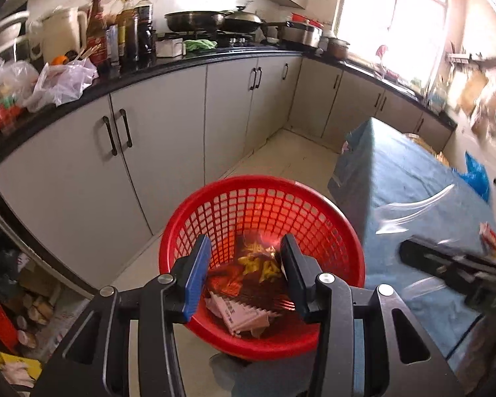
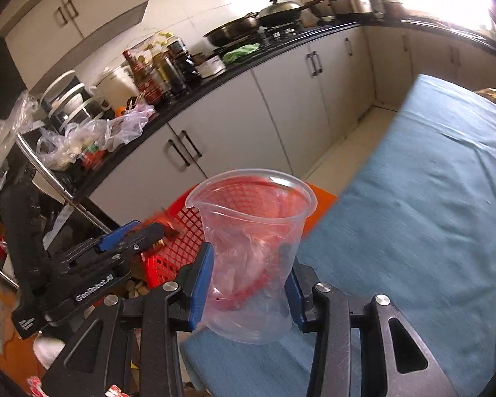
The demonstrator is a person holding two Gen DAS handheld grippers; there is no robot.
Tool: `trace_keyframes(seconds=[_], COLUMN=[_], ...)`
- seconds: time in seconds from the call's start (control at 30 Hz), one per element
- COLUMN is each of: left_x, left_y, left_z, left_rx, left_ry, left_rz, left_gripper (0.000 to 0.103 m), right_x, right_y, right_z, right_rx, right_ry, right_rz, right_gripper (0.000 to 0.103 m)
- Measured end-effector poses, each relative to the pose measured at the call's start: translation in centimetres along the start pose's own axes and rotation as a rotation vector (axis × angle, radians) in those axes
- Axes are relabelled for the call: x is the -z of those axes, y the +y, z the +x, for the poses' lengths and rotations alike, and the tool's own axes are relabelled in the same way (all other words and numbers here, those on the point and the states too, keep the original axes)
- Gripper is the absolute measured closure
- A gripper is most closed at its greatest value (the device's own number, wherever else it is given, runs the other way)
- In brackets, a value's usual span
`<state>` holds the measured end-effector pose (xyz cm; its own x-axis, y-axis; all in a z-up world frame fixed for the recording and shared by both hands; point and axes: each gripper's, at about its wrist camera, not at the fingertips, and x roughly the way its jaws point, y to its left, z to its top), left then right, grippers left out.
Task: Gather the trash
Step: 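Open both tools to drop the snack bag and cup into the basket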
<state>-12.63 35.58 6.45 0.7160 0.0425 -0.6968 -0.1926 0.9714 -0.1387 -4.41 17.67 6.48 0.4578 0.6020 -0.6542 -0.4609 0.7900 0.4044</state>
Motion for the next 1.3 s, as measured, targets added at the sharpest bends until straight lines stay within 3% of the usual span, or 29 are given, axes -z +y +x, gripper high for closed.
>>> trace_keyframes(seconds=[0.17, 0.27, 0.33, 0.47, 0.7, 1.0, 1.3], left_x=[-0.6, -0.4, -0.1, 0.4, 1.3, 3.1, 4.1], left_y=[0.5, 0.4, 0.3, 0.0, -1.1, -5.8, -10.3], left_z=[-0.2, -0.7, -0.9, -1.4, -2.3, -3.7, -4.6], left_rx=[0.009, -0.001, -0.019, -0.072, -0.095, -0.16, -0.177], left_ry=[-0.024, -0.037, -0.044, -0.046, -0.03, -0.05, -0.063], left_rz=[-0.015, -0.006, 0.008, 0.033, 0.049, 0.176, 0.281], left_gripper=[0.044, 0.039, 0.037, 0.037, 0.037, 0.035, 0.033], right_x=[-1.2, -1.3, -1.1, -0.6, 1.2, 3.8, 5.7], right_y=[0.9, 0.9, 0.6, -0.2, -2.2, -5.0, -7.9], right_z=[3.0, 3.8, 3.6, 2.6, -0.2, -3.7, -7.3], right_rx=[0.004, 0.0, 0.002, 0.015, 0.033, 0.068, 0.082], right_ry=[0.0, 0.013, 0.012, 0.014, -0.002, -0.03, -0.074], right_rz=[-0.017, -0.001, 0.005, 0.019, 0.058, 0.122, 0.177], right_gripper=[0.055, 0.045, 0.044, 0.044, 0.043, 0.041, 0.04])
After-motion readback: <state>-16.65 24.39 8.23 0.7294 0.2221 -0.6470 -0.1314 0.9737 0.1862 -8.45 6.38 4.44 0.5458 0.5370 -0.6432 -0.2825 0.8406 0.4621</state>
